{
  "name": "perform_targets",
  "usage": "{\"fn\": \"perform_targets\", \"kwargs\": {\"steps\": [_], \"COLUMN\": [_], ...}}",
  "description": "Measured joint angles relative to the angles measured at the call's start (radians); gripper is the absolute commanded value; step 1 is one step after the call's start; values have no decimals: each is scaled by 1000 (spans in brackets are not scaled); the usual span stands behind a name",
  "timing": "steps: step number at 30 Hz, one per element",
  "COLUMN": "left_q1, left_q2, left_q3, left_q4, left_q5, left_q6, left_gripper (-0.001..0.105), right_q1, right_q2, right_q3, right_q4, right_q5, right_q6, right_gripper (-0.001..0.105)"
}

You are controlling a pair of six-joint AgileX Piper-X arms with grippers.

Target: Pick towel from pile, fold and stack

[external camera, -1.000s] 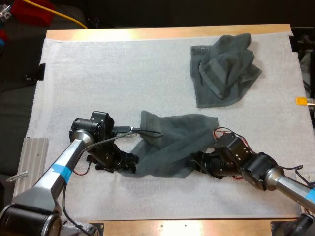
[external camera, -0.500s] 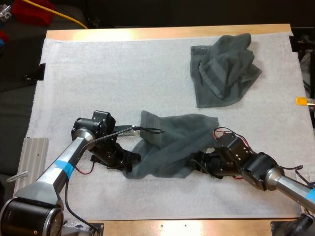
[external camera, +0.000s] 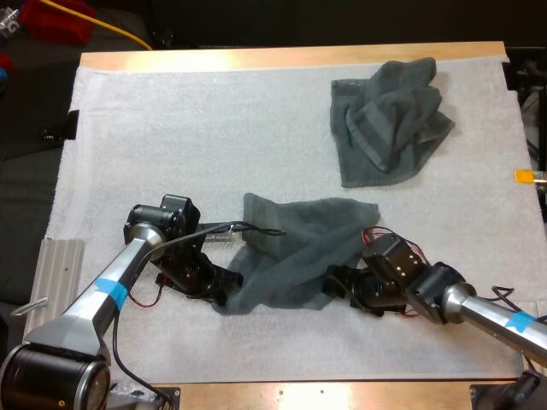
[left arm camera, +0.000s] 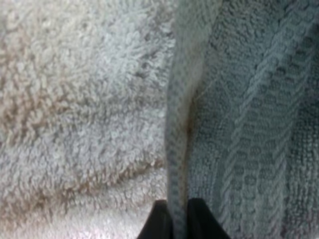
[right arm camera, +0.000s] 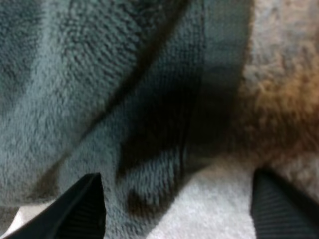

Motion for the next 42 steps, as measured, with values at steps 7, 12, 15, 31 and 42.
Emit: {"fn": "perform_targets", "kwargs": {"steps": [7,12,15,31,42], "left_q1": [0,0,0,0,0], "left_q2": [0,0,0,-264,-452], "left_q3": [0,0,0,-51,-110], "left_q4": [8,8,8,169,300], "left_q5": [1,1,21,39,80], "left_q6": [3,3,9,73,90], "left_gripper": [0,0,0,0,0], "right_q1": [0,0,0,0,8], "right_q2": [53,64,64,-219,-338], "right_q3": [0,0,0,-136,-419], "right_q4": [-93,-129,-129,399,794], "right_q5": [-20,-27,-27,29,79], "right_q6": [54,61,40,-362,-556], "right_gripper": [37,22,3,1,1]}}
